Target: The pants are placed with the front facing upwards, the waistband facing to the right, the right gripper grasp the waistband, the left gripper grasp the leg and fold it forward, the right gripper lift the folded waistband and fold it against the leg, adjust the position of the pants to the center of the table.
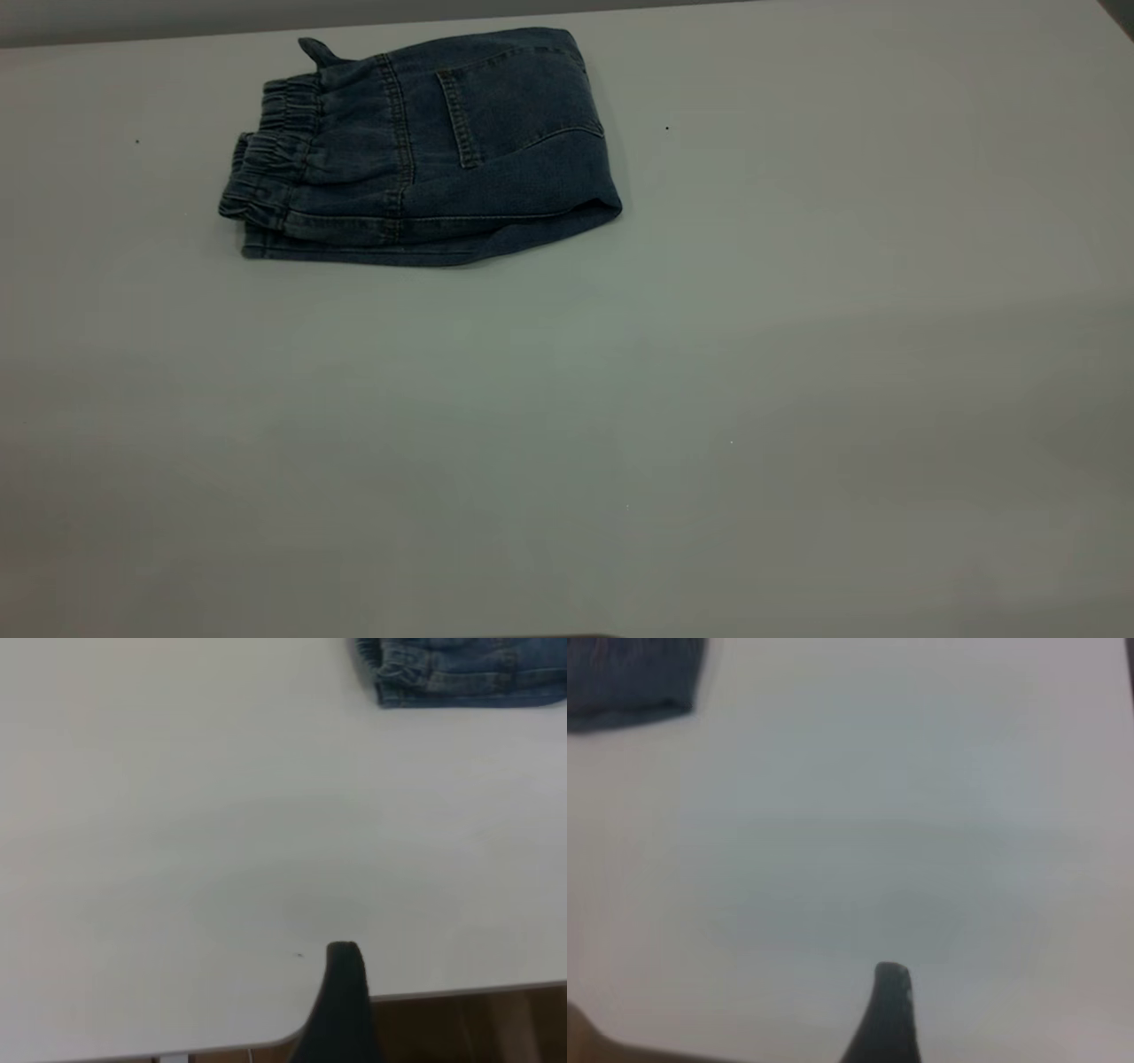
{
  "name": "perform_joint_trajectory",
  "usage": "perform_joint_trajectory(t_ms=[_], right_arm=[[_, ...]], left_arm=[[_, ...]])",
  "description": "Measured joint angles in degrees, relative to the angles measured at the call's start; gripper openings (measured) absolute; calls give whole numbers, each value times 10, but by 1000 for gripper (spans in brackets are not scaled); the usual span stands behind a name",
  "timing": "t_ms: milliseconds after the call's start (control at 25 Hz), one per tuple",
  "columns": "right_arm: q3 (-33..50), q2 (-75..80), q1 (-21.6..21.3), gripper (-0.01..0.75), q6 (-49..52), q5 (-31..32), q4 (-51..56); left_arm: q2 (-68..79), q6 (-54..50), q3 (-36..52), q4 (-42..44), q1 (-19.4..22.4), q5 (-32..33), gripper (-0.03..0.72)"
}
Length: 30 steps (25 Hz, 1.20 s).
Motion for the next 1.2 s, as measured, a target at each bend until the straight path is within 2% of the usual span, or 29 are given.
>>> perform_joint_trajectory(t_ms=[840,1080,1200], right_arm=[[0,-39,-11,578,5,1,6],[0,-39,-11,578,96,0,-80],[0,-39,-11,578,112,0,-90]], left_arm=[[0,0,0,-1,5,2,579],[0,0,0,-1,5,2,579],[0,0,0,-2,5,2,579]])
